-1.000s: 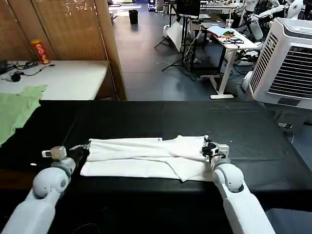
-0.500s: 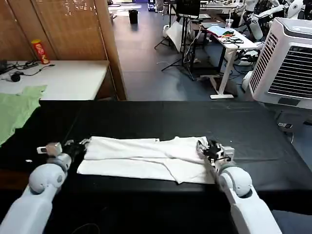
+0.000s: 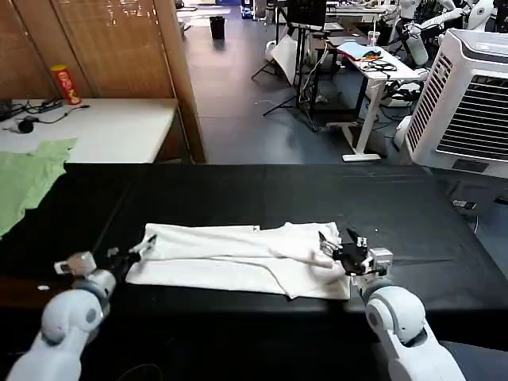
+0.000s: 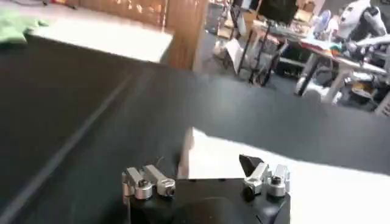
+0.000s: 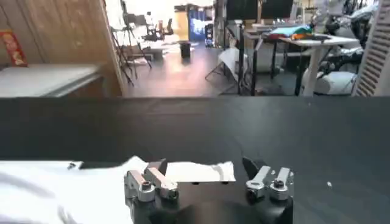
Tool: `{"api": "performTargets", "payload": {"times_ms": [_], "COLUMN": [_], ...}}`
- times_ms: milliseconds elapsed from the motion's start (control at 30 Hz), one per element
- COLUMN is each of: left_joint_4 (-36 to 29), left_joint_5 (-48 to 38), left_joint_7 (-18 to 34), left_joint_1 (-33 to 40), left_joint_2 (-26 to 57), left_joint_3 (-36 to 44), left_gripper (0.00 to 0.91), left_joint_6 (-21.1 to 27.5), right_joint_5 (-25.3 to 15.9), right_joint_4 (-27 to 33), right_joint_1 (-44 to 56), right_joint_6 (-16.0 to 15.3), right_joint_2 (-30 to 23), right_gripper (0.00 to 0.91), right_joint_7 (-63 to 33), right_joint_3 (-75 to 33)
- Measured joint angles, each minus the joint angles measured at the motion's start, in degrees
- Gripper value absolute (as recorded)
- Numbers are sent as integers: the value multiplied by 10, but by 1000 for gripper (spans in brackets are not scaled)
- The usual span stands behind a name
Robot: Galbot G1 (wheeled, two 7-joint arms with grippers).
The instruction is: Fold and organize the clothes.
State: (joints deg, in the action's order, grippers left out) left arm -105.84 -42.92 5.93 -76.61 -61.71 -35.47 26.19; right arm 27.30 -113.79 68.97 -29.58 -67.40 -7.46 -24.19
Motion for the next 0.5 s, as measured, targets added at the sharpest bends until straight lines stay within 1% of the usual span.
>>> {"api": "performTargets", "payload": {"times_ms": [33,67,100,133,200,300,367,400,500], "left_joint_4": [1,3,5,7,9,9,10,11,12], "left_joint_5": [5,11,16,21,30,43,51,55,56], "left_joint_7": [-3,-6,-8,-10,-12,-18,-19,-20,-20], "left_joint_1": [-3,-4,-5,-6,-6,-9,-9,-9,-8], "left_joint_2": [-4,-8,-11,-13,-16,-17,-19,-19,-20], "left_joint_3": [0,1,2,2,3,7,11,12,14], "left_gripper": [673,497,419,244,176,156,107,59,10], "left_joint_6": [-4,-8,-11,-13,-17,-21,-22,-22,-22], "right_joint_5": [0,0,-1,-1,-3,-8,-14,-15,-16], "right_joint_4": [-1,-1,-1,-1,-1,-1,-1,-1,-1], "right_joint_1": [1,1,1,2,2,2,2,2,1], "right_joint_6": [0,0,0,0,0,2,3,4,4], "right_joint_2": [-1,-1,-2,-3,-5,-7,-7,-7,-7], "right_gripper": [878,878,878,878,878,878,878,878,878], "right_joint_7": [0,0,0,0,-1,0,1,1,1], "right_joint_3": [0,1,1,2,2,4,4,4,4]}}
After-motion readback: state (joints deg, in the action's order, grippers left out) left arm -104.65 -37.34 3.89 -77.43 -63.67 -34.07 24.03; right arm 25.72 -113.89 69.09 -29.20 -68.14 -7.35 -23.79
